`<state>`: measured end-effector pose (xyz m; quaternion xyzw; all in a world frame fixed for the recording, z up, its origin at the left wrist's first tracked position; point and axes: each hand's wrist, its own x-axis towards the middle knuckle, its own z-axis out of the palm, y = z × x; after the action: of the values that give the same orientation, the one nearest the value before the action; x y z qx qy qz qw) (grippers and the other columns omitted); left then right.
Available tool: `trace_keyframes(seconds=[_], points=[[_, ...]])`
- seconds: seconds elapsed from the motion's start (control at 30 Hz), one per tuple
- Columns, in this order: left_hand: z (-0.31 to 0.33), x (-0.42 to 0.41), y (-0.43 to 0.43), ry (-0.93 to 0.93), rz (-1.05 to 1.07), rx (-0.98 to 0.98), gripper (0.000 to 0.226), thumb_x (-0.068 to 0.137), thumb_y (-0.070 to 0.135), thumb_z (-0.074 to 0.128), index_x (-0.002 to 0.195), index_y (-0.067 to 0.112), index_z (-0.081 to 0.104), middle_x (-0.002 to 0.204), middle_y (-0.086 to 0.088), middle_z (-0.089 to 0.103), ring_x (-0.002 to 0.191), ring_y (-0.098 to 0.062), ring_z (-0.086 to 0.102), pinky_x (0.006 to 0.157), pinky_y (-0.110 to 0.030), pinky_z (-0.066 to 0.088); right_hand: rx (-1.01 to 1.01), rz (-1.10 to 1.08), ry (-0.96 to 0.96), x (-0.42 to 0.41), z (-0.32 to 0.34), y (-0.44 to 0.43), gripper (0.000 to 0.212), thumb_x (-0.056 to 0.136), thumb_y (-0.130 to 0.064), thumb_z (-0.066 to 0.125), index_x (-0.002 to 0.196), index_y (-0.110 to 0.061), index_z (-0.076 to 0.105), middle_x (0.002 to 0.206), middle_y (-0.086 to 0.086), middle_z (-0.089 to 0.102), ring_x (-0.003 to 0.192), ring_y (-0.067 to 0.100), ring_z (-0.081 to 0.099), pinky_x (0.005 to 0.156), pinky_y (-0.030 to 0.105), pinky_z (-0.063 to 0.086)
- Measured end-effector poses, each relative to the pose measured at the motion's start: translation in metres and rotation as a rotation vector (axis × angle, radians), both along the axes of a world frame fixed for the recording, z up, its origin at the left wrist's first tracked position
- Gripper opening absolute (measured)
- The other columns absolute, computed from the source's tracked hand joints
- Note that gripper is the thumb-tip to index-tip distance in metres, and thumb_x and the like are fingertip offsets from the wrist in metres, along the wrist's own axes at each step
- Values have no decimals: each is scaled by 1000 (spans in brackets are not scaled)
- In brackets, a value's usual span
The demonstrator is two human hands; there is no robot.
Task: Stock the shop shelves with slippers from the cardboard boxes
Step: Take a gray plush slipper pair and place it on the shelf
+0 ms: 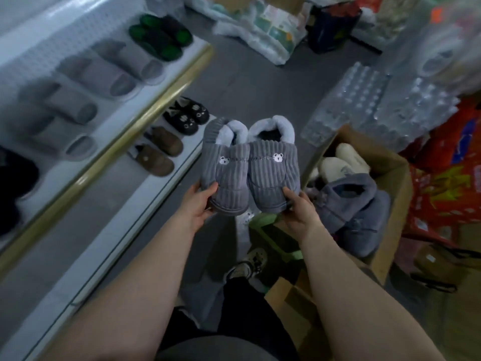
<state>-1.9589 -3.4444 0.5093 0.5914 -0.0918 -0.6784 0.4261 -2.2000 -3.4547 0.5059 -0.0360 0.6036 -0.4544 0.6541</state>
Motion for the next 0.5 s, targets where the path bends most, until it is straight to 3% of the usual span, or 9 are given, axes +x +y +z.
trace_keyframes(seconds=[0.07, 0.2, 0.33, 0.4, 0.5], points=[[-3, 33, 25, -15, 38, 29, 44, 92, 15, 63, 135, 17, 51, 109, -2, 68, 87, -15, 67, 65, -33, 56, 7, 26, 11, 36, -5, 15, 39, 89, -3, 67, 125, -12, 56, 119, 13, 65, 100, 30, 66, 85, 48, 55], [-11, 91, 63, -23, 114, 53, 31, 96, 15, 58, 127, 17, 54, 100, 2, 67, 81, -11, 65, 52, -26, 54, 51, 114, 0, 101, -17, 40, 39, 89, -3, 66, 125, -11, 54, 110, 11, 65, 95, 26, 65, 74, 41, 55], [-31, 136, 92, -35, 176, 96, 32, 96, 18, 58, 128, 16, 54, 99, 3, 67, 85, -12, 64, 62, -29, 52, 84, 194, 1, 148, -33, 54, 47, 89, -4, 68, 133, -6, 52, 112, 13, 63, 94, 26, 65, 62, 35, 59], [-45, 151, 102, -38, 201, 120, 36, 95, 20, 59, 130, 15, 54, 102, 2, 68, 89, -13, 64, 64, -30, 52, 102, 237, -13, 162, -43, 54, 49, 88, -4, 69, 134, -7, 52, 118, 14, 62, 99, 29, 64, 68, 41, 60], [-66, 168, 112, -29, 237, 131, 40, 94, 21, 61, 133, 17, 53, 111, 0, 67, 93, -14, 65, 64, -30, 52, 148, 300, -12, 178, -63, 52, 49, 87, -7, 72, 132, -11, 53, 122, 17, 63, 108, 36, 64, 91, 58, 54]])
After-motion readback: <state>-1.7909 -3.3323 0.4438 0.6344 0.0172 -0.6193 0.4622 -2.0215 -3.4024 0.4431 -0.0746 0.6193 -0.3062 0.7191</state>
